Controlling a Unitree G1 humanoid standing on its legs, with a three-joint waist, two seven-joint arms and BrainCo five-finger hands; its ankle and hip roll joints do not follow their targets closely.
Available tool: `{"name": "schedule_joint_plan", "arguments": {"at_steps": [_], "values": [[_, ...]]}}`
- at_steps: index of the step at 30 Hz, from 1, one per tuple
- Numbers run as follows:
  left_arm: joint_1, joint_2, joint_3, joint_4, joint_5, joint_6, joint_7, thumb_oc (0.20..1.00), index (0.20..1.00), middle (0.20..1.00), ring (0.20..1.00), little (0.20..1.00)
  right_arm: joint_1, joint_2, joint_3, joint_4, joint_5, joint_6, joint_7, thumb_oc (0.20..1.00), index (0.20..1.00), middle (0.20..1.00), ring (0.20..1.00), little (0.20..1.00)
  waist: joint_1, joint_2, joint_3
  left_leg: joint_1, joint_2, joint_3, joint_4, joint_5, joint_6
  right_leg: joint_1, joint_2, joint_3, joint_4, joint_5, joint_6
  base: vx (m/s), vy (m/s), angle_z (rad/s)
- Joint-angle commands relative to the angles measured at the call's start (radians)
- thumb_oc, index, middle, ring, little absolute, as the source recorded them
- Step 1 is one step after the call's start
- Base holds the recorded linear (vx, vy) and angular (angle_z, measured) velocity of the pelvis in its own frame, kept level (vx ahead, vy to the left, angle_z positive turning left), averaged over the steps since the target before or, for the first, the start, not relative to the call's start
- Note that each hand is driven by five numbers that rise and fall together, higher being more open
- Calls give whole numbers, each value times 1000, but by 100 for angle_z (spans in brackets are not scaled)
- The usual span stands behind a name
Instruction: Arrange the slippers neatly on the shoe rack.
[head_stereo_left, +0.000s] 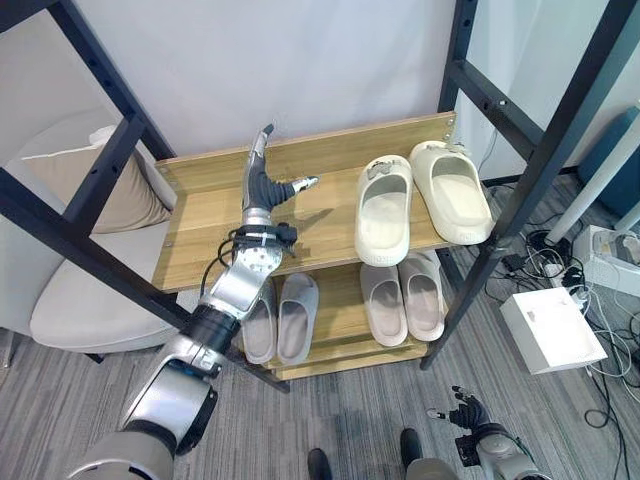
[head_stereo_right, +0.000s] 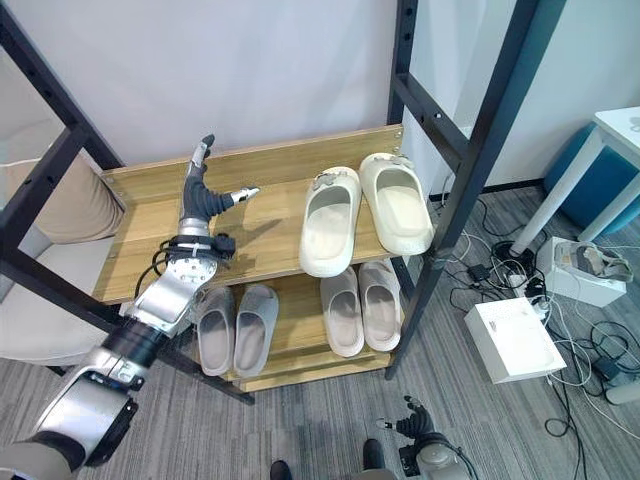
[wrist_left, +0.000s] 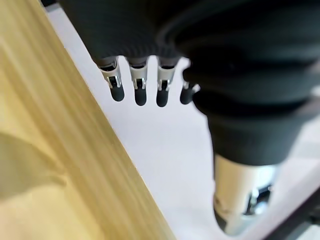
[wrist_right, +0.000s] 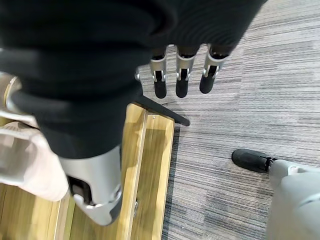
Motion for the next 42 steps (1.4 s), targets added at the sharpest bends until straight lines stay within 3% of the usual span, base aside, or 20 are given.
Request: {"name": "schedule_joint_plan", "arguments": {"at_steps": [1, 2, 5, 10, 16, 23, 34, 42], "values": [[17, -31, 44, -71, -233, -114, -100, 1000, 1000, 1000, 1000, 1000, -32, 41, -14, 40, -16, -7, 5, 1000, 1000, 1000, 1000, 1000, 19, -37, -16, 53, 24, -29, -7, -57, -53, 47, -22, -39, 1, -91, 52, 0, 0, 0], [19, -30, 44, -73, -234, -113, -101, 1000, 1000, 1000, 1000, 1000, -32, 41, -14, 40, -16, -7, 5, 1000, 1000, 1000, 1000, 1000, 19, -37, -17, 53, 24, -29, -7, -57, -53, 47, -22, -39, 1, -91, 52, 0, 0, 0], [77, -94, -18, -133, -485, -107, -182, 1000, 1000, 1000, 1000, 1000, -38, 43, -11, 25, -10, 17, 6, 1000, 1000, 1000, 1000, 1000, 24, -35, -16, 51, 23, -34, -7, -54, -51, 48, -21, -42, 1, -90, 51, -12, 3, 8], [51, -136, -96, -124, -570, -78, -204, 1000, 1000, 1000, 1000, 1000, -42, 47, 8, 6, -4, 33, 10, 1000, 1000, 1000, 1000, 1000, 19, -31, -13, 53, 23, -35, -7, -52, -50, 50, -21, -40, 1, -91, 50, -8, 2, 3], [-8, -171, -151, -77, -523, -61, -204, 1000, 1000, 1000, 1000, 1000, -44, 49, 31, -3, 2, 37, 9, 1000, 1000, 1000, 1000, 1000, 9, -28, -11, 56, 23, -32, -7, -53, -48, 48, -21, -36, 1, -91, 51, 0, 0, 0], [-126, -254, -203, 157, -384, -44, -167, 1000, 1000, 1000, 1000, 1000, -52, 44, 51, 0, 11, 30, 0, 1000, 1000, 1000, 1000, 1000, -20, -20, -6, 59, 22, -20, -7, -55, -48, 43, -22, -23, 1, -88, 52, -2, -2, -2], [-279, -304, -240, 471, -182, -8, -115, 1000, 1000, 1000, 1000, 1000, -56, 20, 55, 26, 11, 12, -11, 1000, 1000, 1000, 1000, 1000, -66, -12, 1, 54, 27, 3, -7, -53, -51, 20, -18, 6, 1, -81, 54, 0, -4, -6], [-390, -348, -228, 635, -226, -7, -90, 1000, 1000, 1000, 1000, 1000, -58, 10, 67, 47, 0, 7, -14, 1000, 1000, 1000, 1000, 1000, -96, -9, 5, 53, 31, 15, -7, -53, -54, 8, -15, 19, 1, -77, 56, 7, -4, -3]]}}
